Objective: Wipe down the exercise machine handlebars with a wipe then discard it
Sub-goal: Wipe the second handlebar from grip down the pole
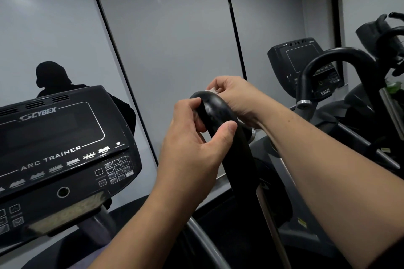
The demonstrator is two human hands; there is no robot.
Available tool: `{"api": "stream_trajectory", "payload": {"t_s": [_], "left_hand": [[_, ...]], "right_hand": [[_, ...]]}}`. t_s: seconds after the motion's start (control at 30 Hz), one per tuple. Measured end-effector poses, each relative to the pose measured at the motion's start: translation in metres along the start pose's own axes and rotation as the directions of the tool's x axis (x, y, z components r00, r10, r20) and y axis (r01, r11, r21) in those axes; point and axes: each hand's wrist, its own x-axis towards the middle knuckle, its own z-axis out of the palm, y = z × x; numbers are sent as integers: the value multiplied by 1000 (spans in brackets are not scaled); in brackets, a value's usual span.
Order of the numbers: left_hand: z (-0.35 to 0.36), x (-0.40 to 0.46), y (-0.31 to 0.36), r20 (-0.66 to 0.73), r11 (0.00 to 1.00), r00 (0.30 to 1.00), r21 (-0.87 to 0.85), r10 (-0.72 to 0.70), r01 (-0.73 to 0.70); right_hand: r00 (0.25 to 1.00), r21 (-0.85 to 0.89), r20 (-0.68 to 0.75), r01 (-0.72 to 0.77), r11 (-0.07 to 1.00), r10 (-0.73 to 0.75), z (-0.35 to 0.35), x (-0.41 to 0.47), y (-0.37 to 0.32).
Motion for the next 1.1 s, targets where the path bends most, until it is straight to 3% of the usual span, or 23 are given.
{"api": "stream_trajectory", "payload": {"t_s": [0.13, 0.23, 0.4, 0.5, 0.73, 0.83, 1.0, 1.1], "left_hand": [[1, 0, -1, -13, 1000, 1000, -1, 4, -4], [0, -1, -1, -11, 1000, 1000, -1, -1, 1], [-1, -1, 0, 1, 1000, 1000, 14, -13, 13], [0, -1, 1, -2, 1000, 1000, 22, -9, 9], [1, -1, 0, -12, 1000, 1000, 21, -6, 6], [2, -1, 0, -18, 1000, 1000, 17, 1, -1], [2, -1, -2, -21, 1000, 1000, 0, 8, -8], [3, -1, -2, -21, 1000, 1000, -18, 13, -14]], "right_hand": [[999, -240, -16, 30, 970, -35, -2, -1, 8], [998, -501, -24, 36, 865, -55, 0, 0, 3], [990, -504, -114, 14, 864, -83, 10, 0, 14], [983, -667, -105, 42, 744, -149, 8, -5, 25], [956, -762, -95, 108, 638, -276, 11, -6, 50], [941, -643, -214, 67, 763, -263, -3, -9, 50], [942, -660, -132, 150, 736, -310, 7, -18, 54], [933, -586, -225, 100, 804, -280, -2, -16, 58]]}}
